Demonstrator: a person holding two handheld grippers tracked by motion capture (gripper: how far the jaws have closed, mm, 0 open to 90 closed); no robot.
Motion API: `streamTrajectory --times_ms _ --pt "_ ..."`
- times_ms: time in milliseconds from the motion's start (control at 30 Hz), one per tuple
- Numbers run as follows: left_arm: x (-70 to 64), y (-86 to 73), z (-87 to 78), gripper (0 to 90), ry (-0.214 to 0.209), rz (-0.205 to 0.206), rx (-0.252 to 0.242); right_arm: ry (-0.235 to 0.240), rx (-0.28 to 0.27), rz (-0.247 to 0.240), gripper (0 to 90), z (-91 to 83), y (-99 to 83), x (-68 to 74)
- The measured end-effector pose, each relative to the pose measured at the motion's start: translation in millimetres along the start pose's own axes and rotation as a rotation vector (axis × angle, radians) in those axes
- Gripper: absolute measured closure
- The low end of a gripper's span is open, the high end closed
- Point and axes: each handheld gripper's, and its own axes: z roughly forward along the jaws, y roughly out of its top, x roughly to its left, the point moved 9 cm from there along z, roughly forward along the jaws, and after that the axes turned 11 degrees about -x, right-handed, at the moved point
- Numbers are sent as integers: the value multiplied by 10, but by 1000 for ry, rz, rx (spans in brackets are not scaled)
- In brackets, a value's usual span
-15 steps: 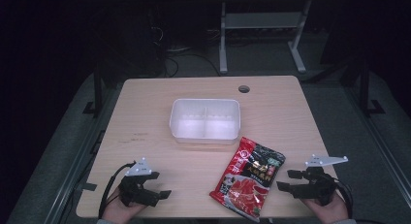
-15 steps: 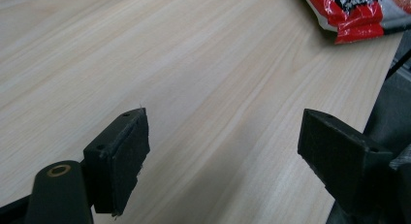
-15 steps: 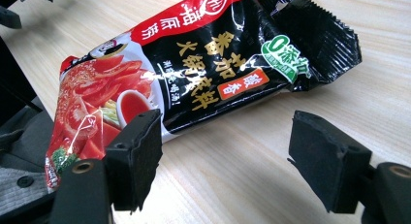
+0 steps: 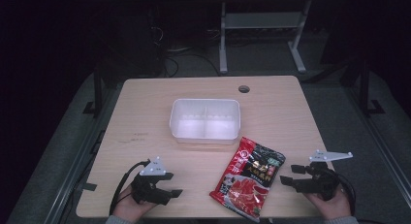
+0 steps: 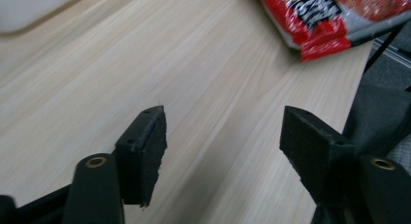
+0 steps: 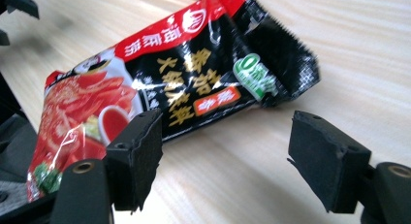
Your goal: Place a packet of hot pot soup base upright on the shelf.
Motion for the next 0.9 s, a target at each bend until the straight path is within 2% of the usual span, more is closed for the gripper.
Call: streamTrajectory --times_ms 100,200,333,367,533,733,900 --pt "-38 43 27 390 -7 16 3 -3 -6 -1 270 8 45 -31" --pt "-126 123 124 404 -33 44 20 -6 -17 8 270 35 146 -89" --pt "-188 181 201 450 -53 57 28 -1 -12 10 270 70 214 -124" --pt "-237 229 264 465 -66 74 44 -4 -11 6 270 78 233 -141" --pt "-345 368 406 526 -89 101 64 -5 -15 16 270 113 323 -222" --pt "-448 490 587 654 -127 109 98 -2 -1 21 278 218 405 -303" --pt "-586 568 738 766 -169 142 136 -4 19 27 304 322 444 -366"
